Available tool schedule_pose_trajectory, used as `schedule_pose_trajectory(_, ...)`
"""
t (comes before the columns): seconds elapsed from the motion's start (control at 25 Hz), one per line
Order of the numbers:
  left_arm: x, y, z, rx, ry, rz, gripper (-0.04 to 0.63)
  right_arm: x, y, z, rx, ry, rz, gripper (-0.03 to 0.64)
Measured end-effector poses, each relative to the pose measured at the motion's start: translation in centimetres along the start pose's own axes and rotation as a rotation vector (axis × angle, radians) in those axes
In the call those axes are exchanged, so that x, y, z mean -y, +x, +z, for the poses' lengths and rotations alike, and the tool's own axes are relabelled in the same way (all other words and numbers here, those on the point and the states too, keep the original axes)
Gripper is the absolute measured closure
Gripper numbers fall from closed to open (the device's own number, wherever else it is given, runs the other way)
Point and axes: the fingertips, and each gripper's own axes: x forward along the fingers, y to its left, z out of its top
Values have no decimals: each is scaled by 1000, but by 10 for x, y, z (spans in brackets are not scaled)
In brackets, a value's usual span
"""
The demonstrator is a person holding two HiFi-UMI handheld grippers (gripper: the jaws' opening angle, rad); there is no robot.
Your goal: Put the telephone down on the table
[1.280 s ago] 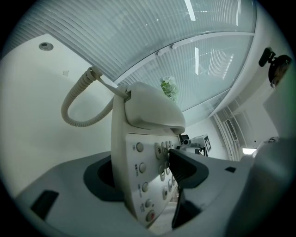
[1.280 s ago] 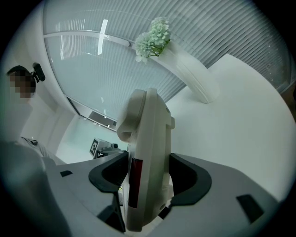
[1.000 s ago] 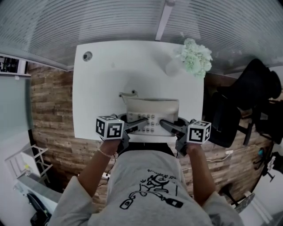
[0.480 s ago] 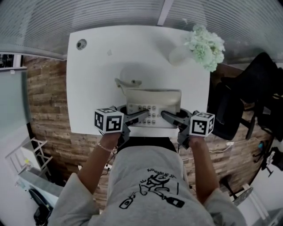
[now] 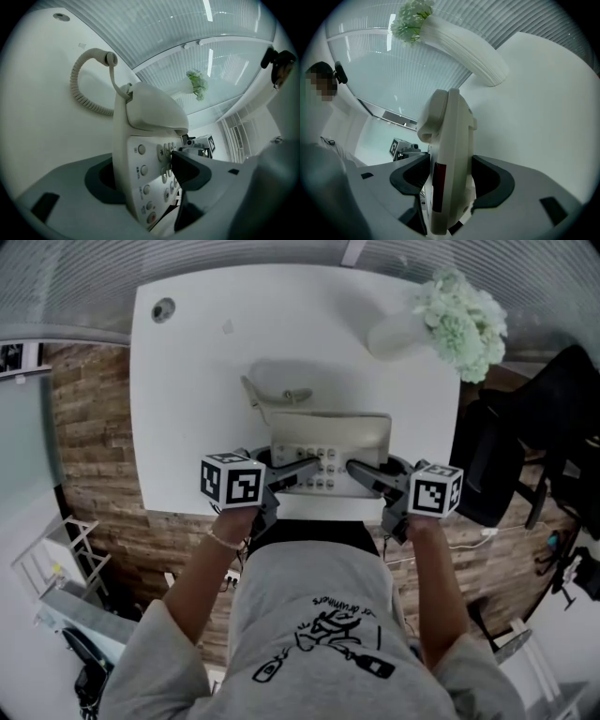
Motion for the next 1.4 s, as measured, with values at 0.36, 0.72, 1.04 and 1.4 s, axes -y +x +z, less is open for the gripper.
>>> schedule_pose_trajectory(0.36,-17,9,-6,-9,-28,13,298,16,10,-4,-15,15,-7,327)
schedule_pose_trajectory(0.72,-29,17,-13,-27,-29,27,296,30,14,-12,-36,35,-30,327)
schedule_pose_trajectory(1.04,-34,21,-12,-28,-5,48,292,37,18,-13,-47,41,-28,326)
schedule_pose_trajectory(1.4,-32,24,-13,-21,68,103,281,42,18,-17,-50,41,-41,325)
